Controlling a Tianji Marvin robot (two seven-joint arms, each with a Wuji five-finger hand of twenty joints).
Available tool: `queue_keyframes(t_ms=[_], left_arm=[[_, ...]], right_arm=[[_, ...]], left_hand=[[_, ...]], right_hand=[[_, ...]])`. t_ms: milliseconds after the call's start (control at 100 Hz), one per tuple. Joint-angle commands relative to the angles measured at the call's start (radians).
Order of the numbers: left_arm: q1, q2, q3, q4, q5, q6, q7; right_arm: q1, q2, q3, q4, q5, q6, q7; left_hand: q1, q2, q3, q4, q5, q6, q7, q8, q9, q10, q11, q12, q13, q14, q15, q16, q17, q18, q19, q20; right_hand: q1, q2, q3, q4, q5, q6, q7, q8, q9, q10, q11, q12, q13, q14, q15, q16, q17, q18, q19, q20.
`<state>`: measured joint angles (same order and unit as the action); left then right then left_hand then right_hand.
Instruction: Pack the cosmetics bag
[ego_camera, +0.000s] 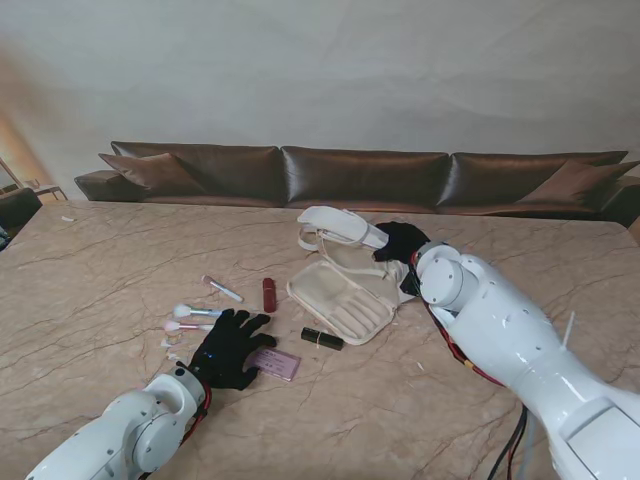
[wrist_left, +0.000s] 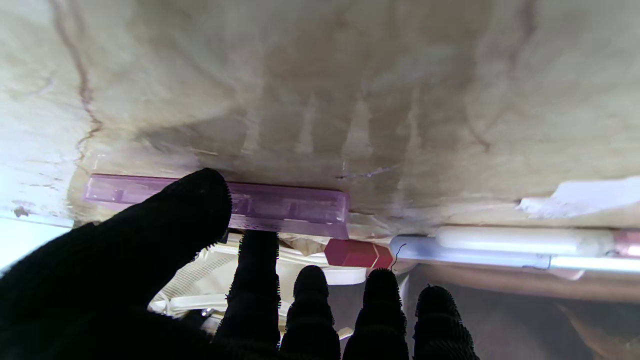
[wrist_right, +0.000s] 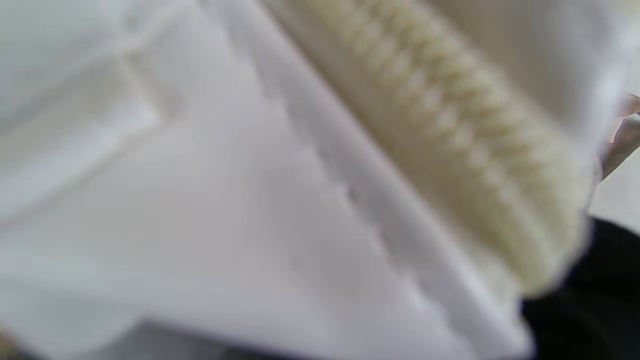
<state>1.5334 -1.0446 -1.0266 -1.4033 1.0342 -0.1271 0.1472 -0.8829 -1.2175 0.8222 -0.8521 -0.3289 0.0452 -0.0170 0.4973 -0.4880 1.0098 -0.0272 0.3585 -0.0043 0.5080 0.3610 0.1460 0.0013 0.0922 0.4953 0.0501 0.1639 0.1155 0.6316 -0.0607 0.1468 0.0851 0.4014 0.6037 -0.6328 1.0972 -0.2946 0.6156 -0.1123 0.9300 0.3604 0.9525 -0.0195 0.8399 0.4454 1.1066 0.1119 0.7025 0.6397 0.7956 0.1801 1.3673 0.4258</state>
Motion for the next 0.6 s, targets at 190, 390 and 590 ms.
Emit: queue_keyframes(t_ms=[190,390,590], left_arm=[[-0.022,0.006,0.054,0.038,0.076,0.035,0.078],[-0.036,-0.002,0.076,0.078,0.072,0.035,0.172],[-0.046,-0.009,0.087,0.107,0.058,0.017,0.226]], right_arm=[[-0.001,-0.012,-0.007,-0.002,0.004,-0.015,0.006],[-0.006,-0.009,-0.003,-0.011,0.006,-0.006,0.013],[-0.009,-0.008,-0.001,-0.017,0.008,0.001,0.017]], left_hand=[[0.017,-0.086,0.031,-0.071,0.031,-0.107,0.433,0.356,0.021,0.006,0.101,-0.007,-0.001,-0.005,0.104,0.03,-0.022,-0.015,0.067,0.158],[0.095,-0.258,0.04,-0.199,0.125,-0.247,0.68,0.507,0.206,-0.039,0.281,-0.046,0.135,-0.006,0.24,-0.001,-0.011,0.019,0.28,0.251],[0.107,-0.325,0.081,-0.222,0.317,-0.365,0.784,0.592,0.618,-0.125,0.334,-0.079,0.437,-0.034,0.32,-0.003,-0.004,0.034,0.684,0.166]], right_hand=[[0.07,0.049,0.07,-0.006,0.045,-0.134,0.086,-0.004,0.04,-0.022,-0.003,0.007,0.06,-0.031,0.061,0.014,-0.002,0.002,0.027,0.021],[0.064,0.054,0.067,-0.006,0.045,-0.132,0.081,-0.009,0.039,-0.02,-0.009,0.002,0.06,-0.03,0.052,0.008,-0.002,0.002,0.026,0.024],[0.055,0.057,0.067,-0.006,0.045,-0.129,0.078,-0.015,0.041,-0.016,-0.013,-0.003,0.063,-0.029,0.048,0.004,-0.001,0.001,0.025,0.027]])
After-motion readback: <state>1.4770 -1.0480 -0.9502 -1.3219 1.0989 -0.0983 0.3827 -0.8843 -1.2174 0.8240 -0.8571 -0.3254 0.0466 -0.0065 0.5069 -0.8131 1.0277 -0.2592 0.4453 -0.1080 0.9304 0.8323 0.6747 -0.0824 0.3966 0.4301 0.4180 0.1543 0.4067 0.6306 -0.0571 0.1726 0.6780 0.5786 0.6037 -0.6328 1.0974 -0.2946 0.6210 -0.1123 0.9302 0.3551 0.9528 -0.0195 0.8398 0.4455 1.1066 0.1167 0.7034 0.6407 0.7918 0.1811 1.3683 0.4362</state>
